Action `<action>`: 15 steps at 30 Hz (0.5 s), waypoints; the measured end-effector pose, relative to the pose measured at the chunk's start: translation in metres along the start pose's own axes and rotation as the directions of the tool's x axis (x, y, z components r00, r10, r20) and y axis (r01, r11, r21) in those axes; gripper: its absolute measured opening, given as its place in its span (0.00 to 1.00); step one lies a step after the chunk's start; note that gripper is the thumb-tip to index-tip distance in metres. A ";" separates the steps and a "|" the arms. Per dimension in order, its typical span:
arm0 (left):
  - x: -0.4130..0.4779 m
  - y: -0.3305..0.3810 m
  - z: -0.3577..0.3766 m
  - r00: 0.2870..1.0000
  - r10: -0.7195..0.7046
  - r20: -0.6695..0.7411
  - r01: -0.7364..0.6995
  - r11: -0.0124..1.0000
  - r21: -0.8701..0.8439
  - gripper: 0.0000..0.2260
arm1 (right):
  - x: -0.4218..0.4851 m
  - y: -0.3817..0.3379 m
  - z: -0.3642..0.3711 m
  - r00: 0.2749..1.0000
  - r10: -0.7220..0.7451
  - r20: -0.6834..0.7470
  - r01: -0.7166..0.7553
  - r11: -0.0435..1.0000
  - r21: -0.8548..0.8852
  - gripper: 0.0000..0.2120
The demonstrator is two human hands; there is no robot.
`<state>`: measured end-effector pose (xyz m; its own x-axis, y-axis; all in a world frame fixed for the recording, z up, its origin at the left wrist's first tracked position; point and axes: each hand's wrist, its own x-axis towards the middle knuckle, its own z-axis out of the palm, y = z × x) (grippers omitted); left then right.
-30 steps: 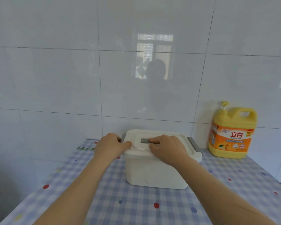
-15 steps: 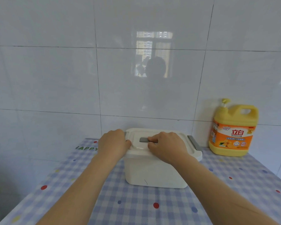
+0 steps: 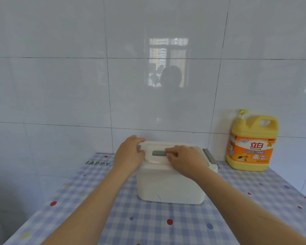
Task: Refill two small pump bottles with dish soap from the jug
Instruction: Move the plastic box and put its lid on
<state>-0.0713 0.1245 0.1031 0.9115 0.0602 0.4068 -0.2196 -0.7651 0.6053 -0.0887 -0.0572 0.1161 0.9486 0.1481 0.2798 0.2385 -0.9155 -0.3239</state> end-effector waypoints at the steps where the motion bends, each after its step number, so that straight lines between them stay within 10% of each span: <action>1: -0.001 0.002 -0.002 0.999 0.003 -0.043 -0.007 0.996 -0.088 0.19 | -0.002 0.006 -0.004 0.999 0.020 -0.040 -0.020 1.000 -0.005 0.18; 7: -0.009 0.007 0.010 0.996 -0.085 -0.016 0.075 0.941 -0.329 0.28 | -0.014 0.061 -0.026 0.931 0.271 -0.246 -0.269 0.962 0.044 0.20; 15: -0.017 0.002 0.033 0.935 -0.355 -0.021 0.281 0.773 -0.568 0.30 | -0.033 0.093 -0.011 0.885 0.451 -0.120 -0.409 0.873 0.267 0.22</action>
<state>-0.0761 0.1006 0.0744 0.9227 0.3413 0.1793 -0.1109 -0.2106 0.9713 -0.0996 -0.1515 0.0863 0.9217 -0.3265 0.2095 -0.1242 -0.7598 -0.6382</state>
